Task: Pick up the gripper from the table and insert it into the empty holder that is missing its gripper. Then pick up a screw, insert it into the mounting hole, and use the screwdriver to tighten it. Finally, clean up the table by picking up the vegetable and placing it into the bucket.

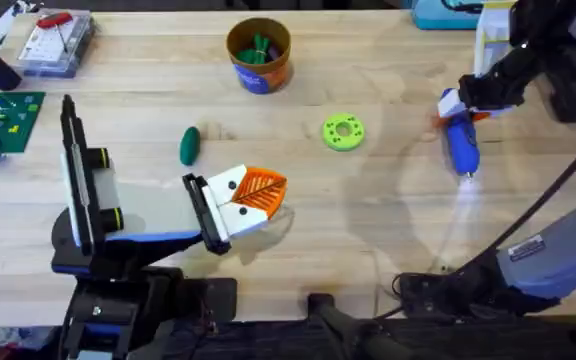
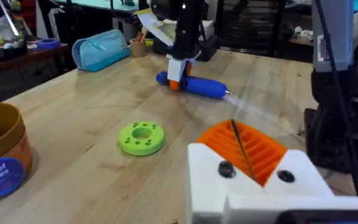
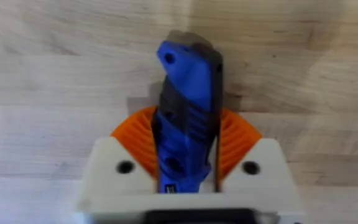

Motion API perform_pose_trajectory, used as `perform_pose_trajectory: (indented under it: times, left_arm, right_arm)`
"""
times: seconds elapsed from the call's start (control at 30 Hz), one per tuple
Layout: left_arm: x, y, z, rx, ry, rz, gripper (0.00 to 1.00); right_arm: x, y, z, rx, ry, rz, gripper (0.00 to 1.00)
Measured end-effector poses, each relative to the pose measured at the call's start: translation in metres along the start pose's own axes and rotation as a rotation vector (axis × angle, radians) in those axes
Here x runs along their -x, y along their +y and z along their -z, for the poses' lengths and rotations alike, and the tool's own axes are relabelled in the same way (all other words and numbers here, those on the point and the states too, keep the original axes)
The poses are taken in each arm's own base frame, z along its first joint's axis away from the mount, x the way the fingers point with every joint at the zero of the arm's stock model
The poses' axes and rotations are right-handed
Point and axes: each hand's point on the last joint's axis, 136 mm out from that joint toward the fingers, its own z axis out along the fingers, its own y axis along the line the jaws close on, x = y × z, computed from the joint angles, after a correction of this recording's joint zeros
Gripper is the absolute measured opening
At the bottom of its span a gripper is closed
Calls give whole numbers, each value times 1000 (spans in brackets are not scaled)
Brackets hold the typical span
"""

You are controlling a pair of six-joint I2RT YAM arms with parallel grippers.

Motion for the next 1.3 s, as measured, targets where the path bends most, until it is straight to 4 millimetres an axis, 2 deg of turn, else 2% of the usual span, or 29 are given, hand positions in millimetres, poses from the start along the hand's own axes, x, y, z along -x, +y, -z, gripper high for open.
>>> perform_pose_trajectory:
  times: [0.07,0.1,0.13,0.6,0.77,0.83,0.9,1.07,1.17,1.3]
  left_arm:
    - [0,0,0,0,0,0,4]
    - [0,0,0,0,0,0,4]
    - [0,0,0,0,0,0,4]
    - [0,0,0,0,0,0,4]
    - [0,0,0,0,0,0,4]
    - [0,0,0,0,0,0,4]
    - [0,0,0,0,0,0,4]
    - [-8,0,0,1,23,44,4]
    - [-13,-1,0,-2,39,78,4]
    - [-13,-1,0,-3,39,75,4]
  right_arm:
    - [1,0,-1,-1,-6,0,130]
    - [1,0,-1,-1,-6,-2,45]
    - [1,0,-2,1,-6,-4,26]
    - [1,1,-1,3,-6,-21,27]
    - [1,6,10,16,-20,-36,27]
    - [9,9,25,15,-63,-34,27]
    - [23,13,48,10,-136,-24,27]
    - [59,32,131,26,-378,16,27]
    - [68,49,178,39,-504,54,27]
    - [67,72,215,59,-595,103,27]
